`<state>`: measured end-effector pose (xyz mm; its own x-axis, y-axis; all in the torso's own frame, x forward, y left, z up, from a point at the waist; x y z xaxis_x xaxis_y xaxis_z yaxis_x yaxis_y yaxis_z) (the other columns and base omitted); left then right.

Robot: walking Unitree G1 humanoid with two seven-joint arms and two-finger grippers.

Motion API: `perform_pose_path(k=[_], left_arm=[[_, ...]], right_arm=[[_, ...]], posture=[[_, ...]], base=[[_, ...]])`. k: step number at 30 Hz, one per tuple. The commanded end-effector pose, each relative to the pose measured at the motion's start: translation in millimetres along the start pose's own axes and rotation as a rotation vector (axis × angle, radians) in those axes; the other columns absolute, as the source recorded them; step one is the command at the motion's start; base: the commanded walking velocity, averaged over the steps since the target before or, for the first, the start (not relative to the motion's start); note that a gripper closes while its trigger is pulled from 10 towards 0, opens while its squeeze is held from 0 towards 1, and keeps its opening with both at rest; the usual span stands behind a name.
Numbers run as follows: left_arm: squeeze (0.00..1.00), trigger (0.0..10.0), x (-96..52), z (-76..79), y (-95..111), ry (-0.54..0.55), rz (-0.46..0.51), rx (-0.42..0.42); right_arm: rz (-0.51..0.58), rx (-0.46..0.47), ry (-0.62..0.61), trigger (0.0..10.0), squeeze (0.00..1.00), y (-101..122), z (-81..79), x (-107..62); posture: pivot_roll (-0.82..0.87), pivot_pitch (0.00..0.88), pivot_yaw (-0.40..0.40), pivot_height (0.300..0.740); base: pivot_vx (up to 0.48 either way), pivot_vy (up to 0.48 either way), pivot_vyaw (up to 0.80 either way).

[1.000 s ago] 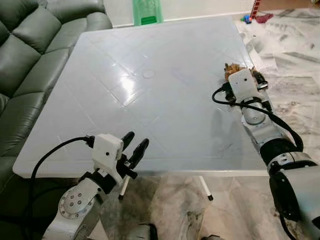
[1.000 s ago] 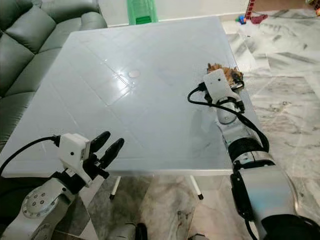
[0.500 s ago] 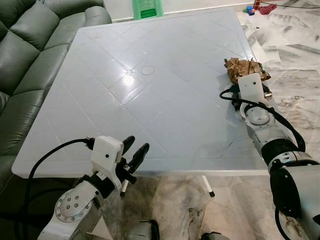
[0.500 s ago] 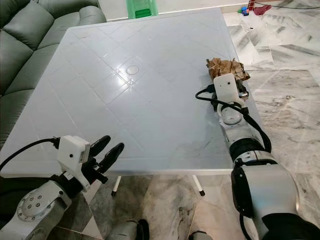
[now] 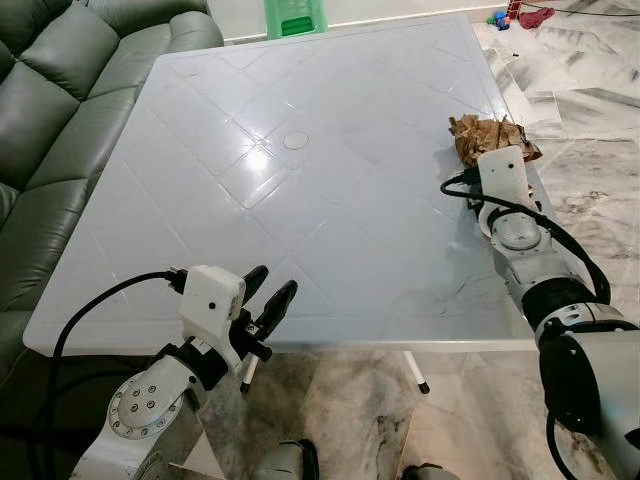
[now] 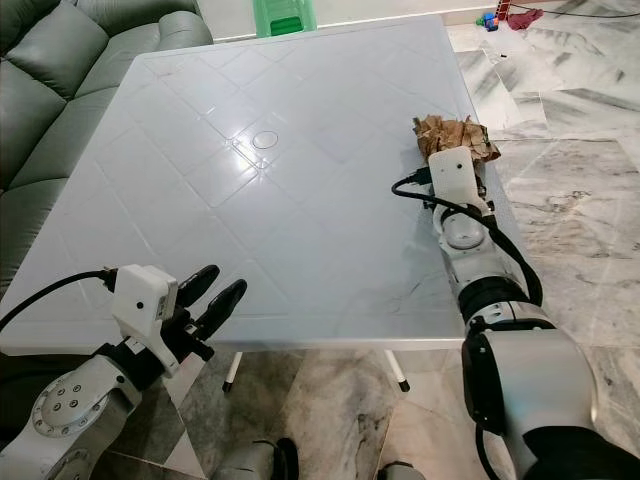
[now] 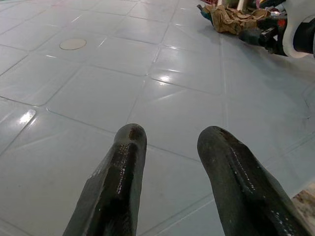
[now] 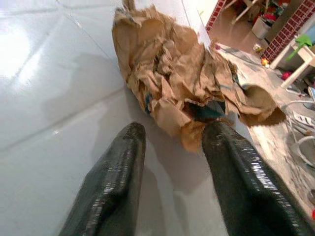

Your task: Picking trash to rubbish bin

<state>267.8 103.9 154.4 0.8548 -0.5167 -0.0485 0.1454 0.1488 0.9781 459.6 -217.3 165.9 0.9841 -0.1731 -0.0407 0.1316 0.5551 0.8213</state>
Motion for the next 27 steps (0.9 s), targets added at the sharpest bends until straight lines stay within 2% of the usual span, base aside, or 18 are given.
perform_pose_path(k=[1,11,20,21,25,27], left_arm=[[0.0,10.0,-2.1,-3.3,1,0.02,0.001,0.012],[0.0,10.0,0.2,-1.4,0,0.019,0.004,0.008],[0.0,10.0,2.8,-1.9,0,0.027,0.016,0.006],[0.0,10.0,4.2,-2.1,0,0.028,0.02,0.004],[0.0,10.0,5.2,-2.2,0,0.029,0.022,0.004],[0.0,10.0,8.1,-1.7,1,0.026,0.031,0.004]], right_arm=[[0.044,0.023,0.009,0.0,0.0,13,-4.0,1.1],[0.091,0.004,0.022,0.0,0.0,20,-9.9,-0.6],[0.222,-0.023,-0.001,0.0,0.0,48,-7.2,-1.8],[0.284,-0.029,-0.001,0.0,0.0,61,-8.9,-3.8],[0.308,-0.036,0.003,0.0,0.0,65,-10.6,-4.9],[0.388,-0.022,0.003,0.0,0.0,80,-13.3,-9.7]], posture=[[0.24,0.186,0.091,0.74],[0.23,0.187,0.085,0.74],[0.21,0.187,0.079,0.74],[0.2,0.185,0.078,0.74],[0.2,0.184,0.077,0.74],[0.19,0.175,0.077,0.74]], base=[[0.0,0.0,0.0],[0.0,0.0,0.0],[0.0,0.0,0.0],[0.0,0.0,0.0],[0.0,0.0,0.0],[0.0,0.0,0.0]])
Point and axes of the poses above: a point about 5 cm out from each wrist's last joint towards the gripper, its own x axis pointing out of the wrist towards the gripper, its own y axis along the axis of the wrist's last joint, z = x × y, the point moved 6 cm from there along x, pointing out of the wrist towards the gripper, and after that the axes turned 12 degrees about -x, right-handed, at the moved point
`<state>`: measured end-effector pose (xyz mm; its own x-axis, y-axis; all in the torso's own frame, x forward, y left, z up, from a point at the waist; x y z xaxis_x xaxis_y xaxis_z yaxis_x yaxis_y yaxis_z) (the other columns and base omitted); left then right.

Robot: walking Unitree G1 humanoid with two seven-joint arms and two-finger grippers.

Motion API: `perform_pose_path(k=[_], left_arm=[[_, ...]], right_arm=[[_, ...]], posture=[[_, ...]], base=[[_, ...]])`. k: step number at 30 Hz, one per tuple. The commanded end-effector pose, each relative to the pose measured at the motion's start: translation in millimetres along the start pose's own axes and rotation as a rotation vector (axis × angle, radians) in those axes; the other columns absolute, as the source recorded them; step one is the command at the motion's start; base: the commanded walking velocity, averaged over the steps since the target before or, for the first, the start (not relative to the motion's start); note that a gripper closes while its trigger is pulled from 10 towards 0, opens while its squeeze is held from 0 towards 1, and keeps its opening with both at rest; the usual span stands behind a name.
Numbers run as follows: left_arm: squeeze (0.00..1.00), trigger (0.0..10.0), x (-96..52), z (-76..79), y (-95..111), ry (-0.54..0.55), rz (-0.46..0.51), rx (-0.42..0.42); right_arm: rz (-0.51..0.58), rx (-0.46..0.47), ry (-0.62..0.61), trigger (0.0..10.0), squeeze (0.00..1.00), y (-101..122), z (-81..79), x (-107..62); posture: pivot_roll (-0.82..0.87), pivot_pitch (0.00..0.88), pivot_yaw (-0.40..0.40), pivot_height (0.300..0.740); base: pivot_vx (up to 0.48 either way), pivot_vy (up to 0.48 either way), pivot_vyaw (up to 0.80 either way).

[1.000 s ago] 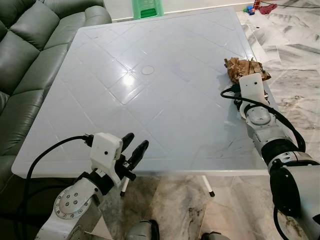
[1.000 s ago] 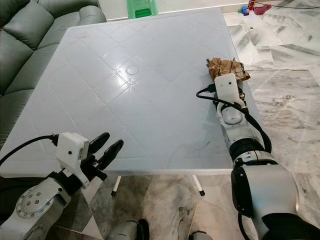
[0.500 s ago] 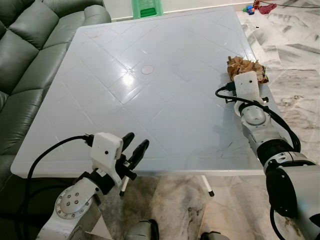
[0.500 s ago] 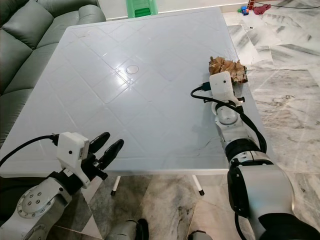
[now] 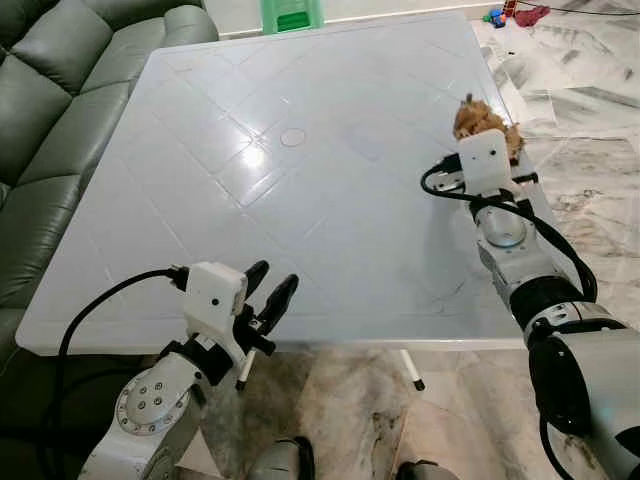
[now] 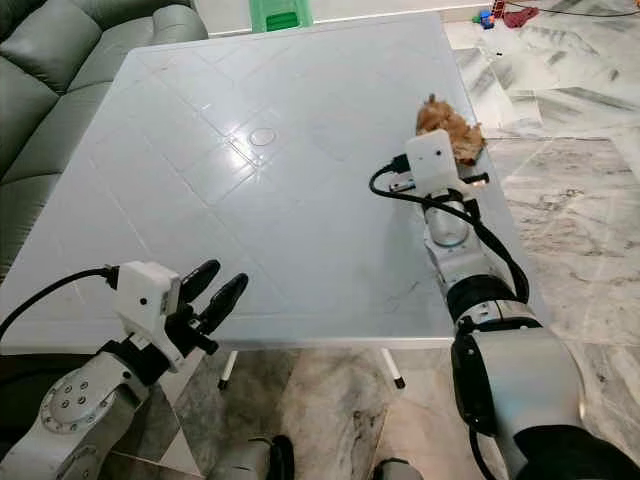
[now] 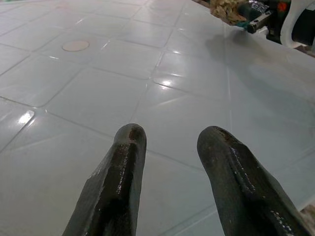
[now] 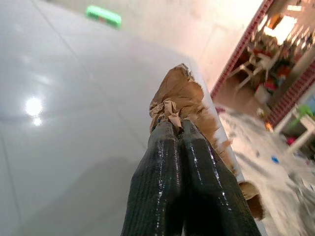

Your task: Picking trash to rubbish bin

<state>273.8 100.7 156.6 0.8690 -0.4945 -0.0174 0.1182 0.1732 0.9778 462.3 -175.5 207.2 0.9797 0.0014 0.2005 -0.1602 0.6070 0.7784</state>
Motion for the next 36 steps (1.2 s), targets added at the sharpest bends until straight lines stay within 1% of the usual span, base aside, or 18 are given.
perform_pose_path(k=[1,4,6,11,12,13,14,17,18,19,20,23,24,25,27,28,32,36], left_arm=[[0.0,10.0,2.1,-2.2,-2,0.006,-0.003,0.012],[0.0,10.0,3.6,-2.7,-2,0.006,-0.002,0.013],[0.0,10.0,8.1,-2.1,-1,-0.004,0.008,0.016],[0.0,10.0,13.8,-4.0,1,0.002,0.024,0.027],[0.0,10.0,18.9,-11.5,7,0.049,0.06,0.044],[0.0,10.0,20.5,-14.7,9,0.07,0.072,0.053],[0.0,10.0,25.3,-20.8,14,0.106,0.096,0.062],[0.0,10.0,32.6,-27.8,21,0.151,0.132,0.077],[0.0,10.0,38.1,-35.9,26,0.203,0.157,0.097],[0.0,10.0,38.1,-35.9,26,0.203,0.157,0.097],[0.0,10.0,41.1,-41.2,29,0.239,0.176,0.107],[0.0,10.0,46.6,-46.4,34,0.262,0.198,0.086],[0.0,10.0,50.2,-47.4,37,0.265,0.215,0.068],[0.0,10.0,53.5,-48.0,38,0.266,0.224,0.063],[0.0,10.0,56.6,-47.8,38,0.26,0.228,0.048],[0.0,10.0,59.1,-48.1,39,0.259,0.235,0.036],[0.0,10.0,63.5,-49.2,38,0.264,0.245,0.011],[0.0,10.0,66.2,-51.9,40,0.266,0.256,0.001]], right_arm=[[0.106,0.017,-0.001,0.0,0.0,25,-1.9,3.0],[0.14,0.02,-0.001,0.0,0.0,31,-2.7,2.1],[0.22,0.021,-0.004,0.0,0.0,44,-3.6,-1.5],[0.272,0.041,-0.012,0.0,0.0,49,0.2,-6.2],[0.297,0.065,-0.006,0.0,0.0,50,2.0,-10.7],[0.305,0.074,-0.001,0.0,0.0,51,2.2,-12.4],[0.318,0.083,0.008,0.0,0.0,50,2.4,-16.7],[0.33,0.115,0.016,0.0,0.0,50,2.8,-23.5],[0.346,0.122,0.028,0.0,0.0,51,1.3,-30.0],[0.346,0.122,0.028,0.0,0.0,51,1.3,-30.0],[0.352,0.122,0.039,0.0,0.0,51,-0.5,-35.8],[0.358,0.135,0.048,0.0,0.0,51,-2.7,-44.9],[0.352,0.154,0.059,0.2,0.0,52,-5.0,-52.7],[0.338,0.169,0.066,5.7,0.0,51,-6.9,-57.1],[0.316,0.17,0.063,5.7,0.0,48,-8.1,-57.7],[0.285,0.193,0.064,10.0,0.0,44,-9.7,-59.6],[0.244,0.213,0.069,10.0,0.0,39,-12.3,-64.7],[0.217,0.232,0.077,10.0,0.0,41,-10.9,-63.7]], posture=[[0.18,0.173,0.078,0.74],[0.18,0.17,0.079,0.74],[0.16,0.162,0.077,0.74],[0.13,0.147,0.074,0.74],[0.1,0.14,0.071,0.74],[0.1,0.14,0.071,0.74],[0.08,0.131,0.067,0.74],[0.05,0.118,0.063,0.74],[0.03,0.108,0.058,0.74],[0.03,0.108,0.058,0.74],[0.02,0.106,0.057,0.74],[-0.01,0.091,0.052,0.74],[-0.03,0.086,0.05,0.74],[-0.04,0.083,0.048,0.74],[-0.05,0.081,0.047,0.74],[-0.06,0.081,0.045,0.74],[-0.07,0.07,0.043,0.74],[-0.07,0.059,0.033,0.74]], base=[[0.0,0.0,0.0],[0.0,0.0,0.0],[0.0,0.0,0.0],[0.0,0.0,0.0],[0.0,0.0,0.0],[0.0,0.0,0.0],[0.0,0.0,0.0],[0.0,0.0,0.0],[0.0,0.0,0.0],[0.0,0.0,0.0],[0.0,0.0,0.0],[0.0,0.0,0.0],[0.0,0.0,0.0],[0.0,0.0,0.0],[0.0,0.0,0.0],[0.0,0.0,0.0],[0.0,0.0,0.0],[0.0,0.0,-0.74]])
Point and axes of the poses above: a point about 5 cm out from each wrist's last joint towards the gripper, its own x axis pointing out of the wrist towards the gripper, its own y axis along the axis of the wrist's last joint, z = x × y, the point moved 6 cm from there along x, pointing out of the wrist towards the gripper, and after that the axes turned 12 degrees about -x, right-handed, at the moved point
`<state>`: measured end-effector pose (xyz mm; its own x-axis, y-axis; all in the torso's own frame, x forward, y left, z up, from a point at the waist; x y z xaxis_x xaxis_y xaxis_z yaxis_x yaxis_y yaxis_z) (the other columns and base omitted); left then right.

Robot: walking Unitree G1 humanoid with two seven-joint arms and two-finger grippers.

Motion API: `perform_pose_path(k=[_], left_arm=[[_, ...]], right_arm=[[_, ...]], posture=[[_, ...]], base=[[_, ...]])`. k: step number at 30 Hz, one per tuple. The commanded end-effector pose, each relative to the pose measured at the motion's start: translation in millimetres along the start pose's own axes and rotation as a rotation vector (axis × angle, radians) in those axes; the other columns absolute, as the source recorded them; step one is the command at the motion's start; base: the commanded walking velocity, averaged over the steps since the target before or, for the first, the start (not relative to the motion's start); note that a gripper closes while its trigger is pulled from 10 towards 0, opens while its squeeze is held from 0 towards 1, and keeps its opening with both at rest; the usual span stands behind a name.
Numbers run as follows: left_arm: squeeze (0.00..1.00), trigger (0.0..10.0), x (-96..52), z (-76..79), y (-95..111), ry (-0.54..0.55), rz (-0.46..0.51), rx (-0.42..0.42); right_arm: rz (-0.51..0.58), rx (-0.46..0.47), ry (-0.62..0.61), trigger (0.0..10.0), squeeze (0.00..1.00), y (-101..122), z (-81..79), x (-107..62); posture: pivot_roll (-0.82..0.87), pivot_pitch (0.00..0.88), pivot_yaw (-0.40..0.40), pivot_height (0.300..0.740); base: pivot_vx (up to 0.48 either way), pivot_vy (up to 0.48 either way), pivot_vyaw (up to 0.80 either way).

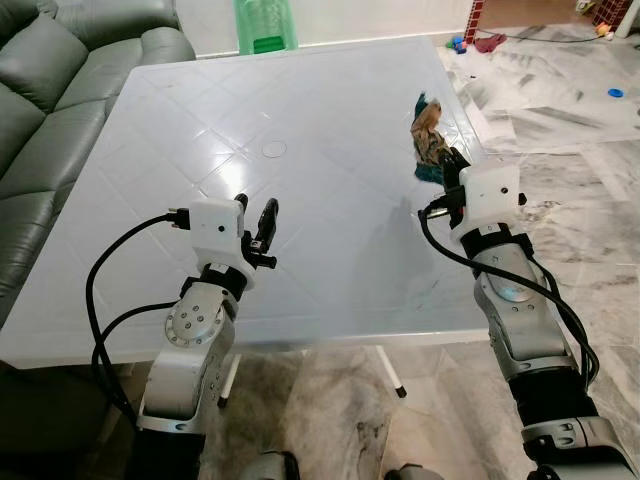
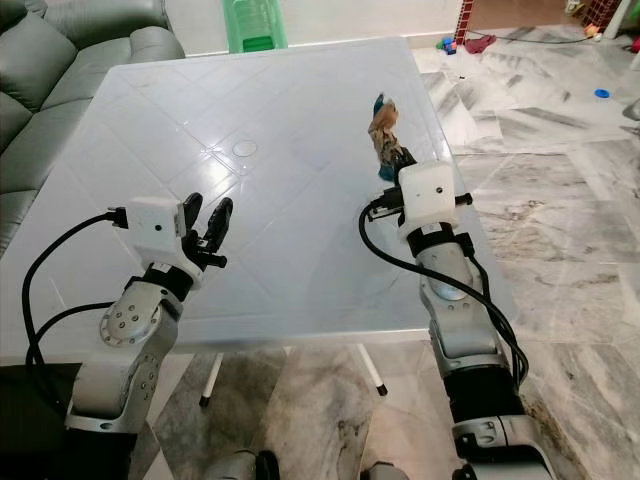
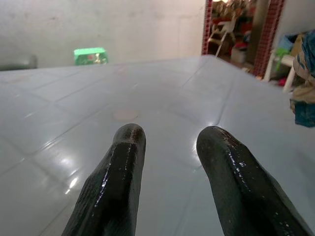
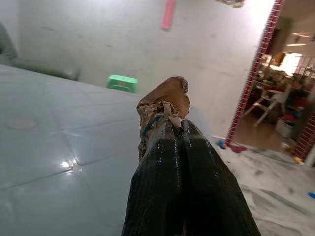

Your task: Picking trash to rubbish bin

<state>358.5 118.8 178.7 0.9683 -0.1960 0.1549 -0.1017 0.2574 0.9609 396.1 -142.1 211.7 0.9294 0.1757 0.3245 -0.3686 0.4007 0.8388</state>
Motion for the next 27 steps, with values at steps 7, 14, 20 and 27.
perform_pose_path(k=[7,14,20,27], left_arm=[[0.0,10.0,7.2,-6.7,4.8,0.018,0.031,-0.013],[0.0,10.0,6.8,-6.2,3.0,0.012,0.025,-0.017],[0.0,10.0,5.8,-7.9,0.9,0.01,0.018,-0.009],[0.0,10.0,5.4,-7.2,-0.6,0.007,0.014,-0.006]], right_arm=[[0.004,-0.006,0.006,10.0,0.0,12.3,9.3,9.2],[-0.008,-0.005,0.005,10.0,0.0,12.5,10.1,10.6],[-0.019,0.002,0.005,10.0,0.0,10.8,7.4,8.3],[-0.028,-0.001,0.002,10.0,0.0,8.9,7.7,7.9]], posture=[[-0.07,0.048,0.014,0.74],[-0.06,0.051,0.017,0.74],[-0.06,0.057,0.022,0.74],[-0.06,0.06,0.027,0.74]], base=[[0.0,0.0,-0.79],[0.0,0.274,-0.79],[0.0,0.332,-0.79],[0.0,0.34,-0.79]])
Point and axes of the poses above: a point about 5 cm out from each wrist's last joint towards the gripper, its own x axis pointing out of the wrist towards the gripper, its own y axis along the axis of the wrist's last joint, z = x × y, the point moved 6 cm from there along x, pointing out of the wrist towards the gripper, and after that the axes turned 12 degrees about -x, right-handed, at the moved point
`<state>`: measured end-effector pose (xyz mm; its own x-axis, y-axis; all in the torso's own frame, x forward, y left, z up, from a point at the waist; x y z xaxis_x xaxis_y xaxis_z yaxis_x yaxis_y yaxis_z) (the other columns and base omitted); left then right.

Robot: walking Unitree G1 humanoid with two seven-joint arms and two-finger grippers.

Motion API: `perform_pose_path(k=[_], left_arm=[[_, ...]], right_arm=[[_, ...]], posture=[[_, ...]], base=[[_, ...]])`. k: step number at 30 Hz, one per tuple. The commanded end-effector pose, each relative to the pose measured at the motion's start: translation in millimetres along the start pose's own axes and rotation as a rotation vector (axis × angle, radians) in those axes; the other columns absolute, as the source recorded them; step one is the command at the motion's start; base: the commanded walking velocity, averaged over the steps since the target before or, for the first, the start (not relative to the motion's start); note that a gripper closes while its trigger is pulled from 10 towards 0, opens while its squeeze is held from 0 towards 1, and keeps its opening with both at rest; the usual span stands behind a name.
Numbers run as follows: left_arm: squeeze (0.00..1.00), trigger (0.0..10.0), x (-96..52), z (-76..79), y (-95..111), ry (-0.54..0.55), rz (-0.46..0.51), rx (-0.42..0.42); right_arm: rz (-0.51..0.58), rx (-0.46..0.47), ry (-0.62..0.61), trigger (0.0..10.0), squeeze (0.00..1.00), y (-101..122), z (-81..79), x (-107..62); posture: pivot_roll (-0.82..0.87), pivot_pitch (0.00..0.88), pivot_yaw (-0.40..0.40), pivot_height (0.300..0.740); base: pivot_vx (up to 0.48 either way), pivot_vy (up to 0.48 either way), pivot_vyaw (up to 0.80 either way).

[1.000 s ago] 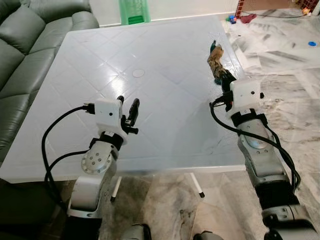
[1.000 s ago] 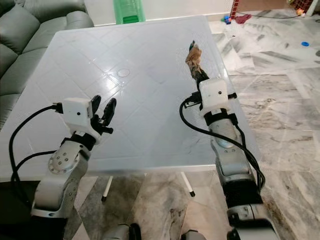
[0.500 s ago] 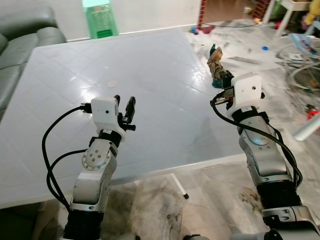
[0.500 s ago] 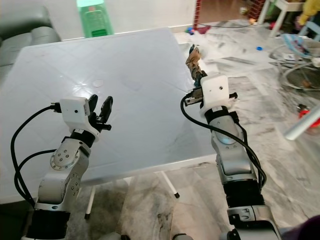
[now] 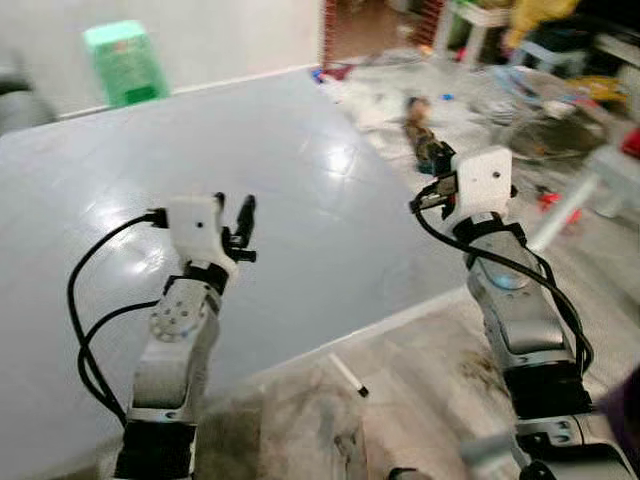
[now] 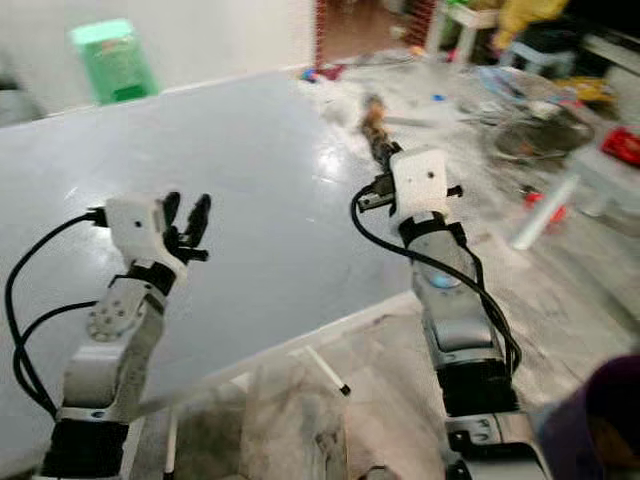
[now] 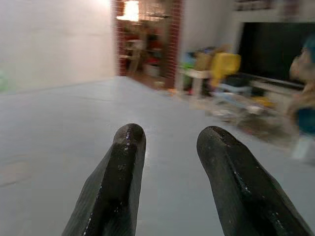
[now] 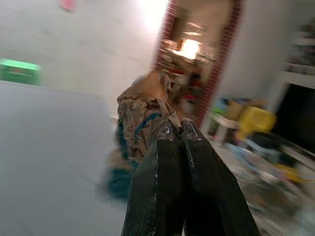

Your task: Picking trash to rubbish bin

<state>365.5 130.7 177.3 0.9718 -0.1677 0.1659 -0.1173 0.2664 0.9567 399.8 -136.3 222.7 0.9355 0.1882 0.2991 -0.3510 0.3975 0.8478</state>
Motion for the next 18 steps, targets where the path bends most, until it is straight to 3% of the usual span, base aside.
perform_pose_path(k=[1,18], left_arm=[[0.0,10.0,0.9,5.9,-1.7,-0.019,-0.004,-0.002],[0.0,10.0,0.6,9.3,-0.8,-0.036,-0.001,0.015]], right_arm=[[-0.01,-0.008,-0.021,10.0,0.0,-1.3,8.3,-0.2],[-0.017,-0.011,-0.033,10.0,0.0,-1.7,12.1,1.1]], posture=[[-0.06,0.06,0.027,0.74],[-0.05,0.065,0.03,0.74]], base=[[0.0,0.262,-0.8],[0.0,0.0,-0.79]])
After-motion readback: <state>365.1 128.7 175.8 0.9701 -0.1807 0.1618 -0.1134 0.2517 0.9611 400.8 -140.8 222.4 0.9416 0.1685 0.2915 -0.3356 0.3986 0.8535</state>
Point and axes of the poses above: a point about 5 cm out from each wrist's last joint towards the gripper, its own x axis pointing out of the wrist towards the gripper, its own y axis along the axis of the wrist's last joint, z = x × y, the point moved 6 cm from there along x, pointing out of the wrist towards the gripper, and after that the axes turned 12 degrees about -x, right-handed, at the moved point
